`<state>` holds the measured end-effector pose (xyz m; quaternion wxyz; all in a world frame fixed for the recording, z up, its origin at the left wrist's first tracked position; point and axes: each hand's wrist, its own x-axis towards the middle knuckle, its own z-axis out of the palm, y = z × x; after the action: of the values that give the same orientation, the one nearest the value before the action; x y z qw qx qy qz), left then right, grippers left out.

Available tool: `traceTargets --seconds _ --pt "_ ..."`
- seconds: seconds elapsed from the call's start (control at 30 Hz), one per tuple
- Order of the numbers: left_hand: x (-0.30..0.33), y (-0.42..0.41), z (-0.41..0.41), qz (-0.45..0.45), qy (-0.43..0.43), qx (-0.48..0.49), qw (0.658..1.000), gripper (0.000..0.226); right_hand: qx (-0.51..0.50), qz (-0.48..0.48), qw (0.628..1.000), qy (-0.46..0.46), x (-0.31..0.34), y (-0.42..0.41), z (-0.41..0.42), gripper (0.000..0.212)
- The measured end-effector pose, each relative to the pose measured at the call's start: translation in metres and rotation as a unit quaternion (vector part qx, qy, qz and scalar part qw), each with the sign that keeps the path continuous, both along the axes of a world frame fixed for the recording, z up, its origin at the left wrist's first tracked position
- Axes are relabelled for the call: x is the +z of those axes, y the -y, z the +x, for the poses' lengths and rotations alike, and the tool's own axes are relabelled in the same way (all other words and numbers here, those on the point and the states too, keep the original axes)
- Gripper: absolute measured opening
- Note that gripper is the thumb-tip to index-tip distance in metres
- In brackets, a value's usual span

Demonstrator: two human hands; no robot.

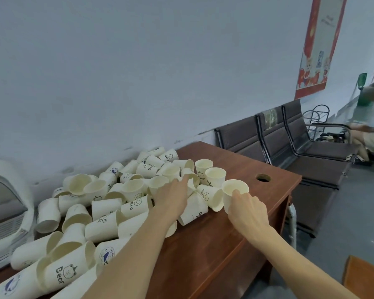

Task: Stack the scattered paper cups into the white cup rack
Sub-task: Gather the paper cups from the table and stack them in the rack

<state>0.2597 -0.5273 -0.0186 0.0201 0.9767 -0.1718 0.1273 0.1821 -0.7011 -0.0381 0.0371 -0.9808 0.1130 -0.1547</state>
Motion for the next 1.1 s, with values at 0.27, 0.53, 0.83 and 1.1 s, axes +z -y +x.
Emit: traceTargets --seconds 0.27,0.53,0.83,1.1 --pt "0.0 0.002 0.02 0.1 0.015 0.021 0.995 0.033 0.003 -0.006 1.0 -0.011 0.011 0.002 0.004 0.01" --pt "0.012 -0.012 0.011 0.062 0.067 0.016 0.996 0.025 0.011 -0.015 1.0 0.012 0.022 -0.016 0.0 0.01" --pt "0.038 -0.058 -0.009 -0.038 0.135 0.036 0.989 0.01 0.052 -0.014 0.997 0.048 0.039 -0.061 -0.01 0.014" --pt "0.053 -0.158 -0.039 -0.071 0.15 0.093 0.982 0.013 0.144 -0.011 0.985 0.091 0.063 -0.138 -0.007 0.014"
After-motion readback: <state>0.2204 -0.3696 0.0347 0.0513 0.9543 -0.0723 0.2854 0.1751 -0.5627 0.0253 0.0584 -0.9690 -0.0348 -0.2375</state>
